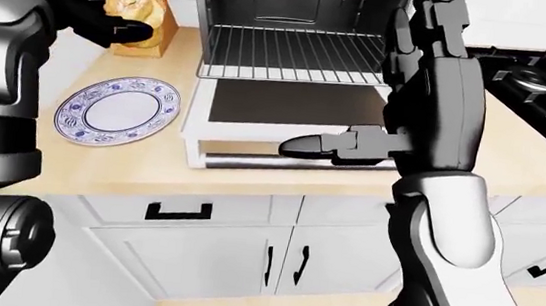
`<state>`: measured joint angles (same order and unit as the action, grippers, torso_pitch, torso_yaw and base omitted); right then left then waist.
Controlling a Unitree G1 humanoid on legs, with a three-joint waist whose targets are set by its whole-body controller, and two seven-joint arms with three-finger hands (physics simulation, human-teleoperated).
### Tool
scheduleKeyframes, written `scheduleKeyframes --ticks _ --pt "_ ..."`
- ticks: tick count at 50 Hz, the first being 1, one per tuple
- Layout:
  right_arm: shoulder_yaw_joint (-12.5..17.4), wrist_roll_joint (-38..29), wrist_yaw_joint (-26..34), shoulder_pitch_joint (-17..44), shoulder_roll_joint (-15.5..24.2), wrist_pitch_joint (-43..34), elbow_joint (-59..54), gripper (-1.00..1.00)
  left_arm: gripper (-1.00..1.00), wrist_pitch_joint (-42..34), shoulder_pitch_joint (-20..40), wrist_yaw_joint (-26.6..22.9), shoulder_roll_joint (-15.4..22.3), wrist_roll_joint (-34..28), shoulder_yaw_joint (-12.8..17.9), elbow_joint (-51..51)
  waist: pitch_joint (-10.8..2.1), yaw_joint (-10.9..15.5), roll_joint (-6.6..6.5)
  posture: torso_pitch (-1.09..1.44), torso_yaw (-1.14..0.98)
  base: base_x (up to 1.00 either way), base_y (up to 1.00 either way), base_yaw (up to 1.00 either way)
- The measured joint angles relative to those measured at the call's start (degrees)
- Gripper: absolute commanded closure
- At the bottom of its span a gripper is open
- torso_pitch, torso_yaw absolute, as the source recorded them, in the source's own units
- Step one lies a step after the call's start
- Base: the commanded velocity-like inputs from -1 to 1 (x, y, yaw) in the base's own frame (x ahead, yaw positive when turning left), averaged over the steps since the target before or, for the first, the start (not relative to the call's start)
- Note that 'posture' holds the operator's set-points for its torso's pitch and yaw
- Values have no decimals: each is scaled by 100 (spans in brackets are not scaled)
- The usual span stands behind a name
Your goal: Place the scone on the rack of the toaster oven.
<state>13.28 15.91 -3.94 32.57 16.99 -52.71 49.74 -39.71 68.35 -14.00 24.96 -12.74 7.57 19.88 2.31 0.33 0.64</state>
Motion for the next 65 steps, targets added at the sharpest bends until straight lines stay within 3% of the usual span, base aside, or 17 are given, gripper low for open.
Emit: scheduleKeyframes --ticks 21,38,65 --pt "169 223 -124 -36 121 -121 211 -100 72 124 729 -16 -756 47 -313 717 64 22 103 0 0 0 0 0" --pt "106 178 -129 -148 74 -17 166 -100 74 660 873 207 -1324 77 -486 1387 47 30 133 0 0 0 0 0" --pt "317 308 -114 -216 153 -101 338 -100 75 2089 1911 676 -1853 376 -498 3828 29 48 201 0 0 0 0 0"
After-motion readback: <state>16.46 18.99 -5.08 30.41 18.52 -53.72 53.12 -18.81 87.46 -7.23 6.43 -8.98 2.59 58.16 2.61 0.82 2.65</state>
